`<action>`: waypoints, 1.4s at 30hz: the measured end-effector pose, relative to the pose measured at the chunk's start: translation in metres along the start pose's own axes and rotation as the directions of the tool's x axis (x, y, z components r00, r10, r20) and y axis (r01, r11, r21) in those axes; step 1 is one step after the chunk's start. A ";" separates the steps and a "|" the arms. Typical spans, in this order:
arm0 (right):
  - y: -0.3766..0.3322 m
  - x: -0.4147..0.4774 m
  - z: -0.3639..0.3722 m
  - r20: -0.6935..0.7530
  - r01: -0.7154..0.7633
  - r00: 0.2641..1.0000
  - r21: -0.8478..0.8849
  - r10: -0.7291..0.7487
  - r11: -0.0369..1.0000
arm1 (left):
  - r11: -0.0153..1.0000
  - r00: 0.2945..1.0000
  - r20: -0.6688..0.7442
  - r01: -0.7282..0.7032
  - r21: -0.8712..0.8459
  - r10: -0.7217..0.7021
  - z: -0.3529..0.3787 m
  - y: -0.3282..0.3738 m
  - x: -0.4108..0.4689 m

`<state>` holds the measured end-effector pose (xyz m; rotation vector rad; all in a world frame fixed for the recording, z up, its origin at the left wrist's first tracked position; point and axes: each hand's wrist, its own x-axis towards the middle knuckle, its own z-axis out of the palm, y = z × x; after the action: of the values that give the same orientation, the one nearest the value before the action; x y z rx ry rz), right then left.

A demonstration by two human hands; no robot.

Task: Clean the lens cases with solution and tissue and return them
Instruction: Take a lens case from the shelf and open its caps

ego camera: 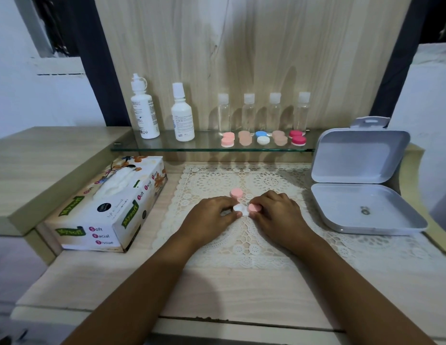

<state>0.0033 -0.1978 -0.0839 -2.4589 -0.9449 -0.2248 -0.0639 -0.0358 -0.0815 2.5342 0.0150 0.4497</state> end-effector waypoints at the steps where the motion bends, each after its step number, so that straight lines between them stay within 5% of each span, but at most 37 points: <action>1: 0.000 0.001 0.000 0.006 0.006 1.000 0.004 -0.006 1.000 | 1.000 1.000 -0.005 -0.001 0.001 0.001 0.000 0.000 0.000; 32: -0.002 0.000 -0.006 -0.009 -0.051 0.999 0.097 0.052 0.994 | 0.999 0.999 0.004 0.032 0.025 -0.032 -0.002 0.004 -0.001; 42: 0.006 0.004 -0.018 0.074 -0.135 0.991 0.390 0.115 0.911 | 0.999 0.999 0.009 0.034 0.030 -0.034 -0.002 0.003 -0.001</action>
<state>0.0100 -0.2084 -0.0691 -2.1452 -0.7608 0.0679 -0.0658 -0.0378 -0.0788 2.5615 0.0614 0.4275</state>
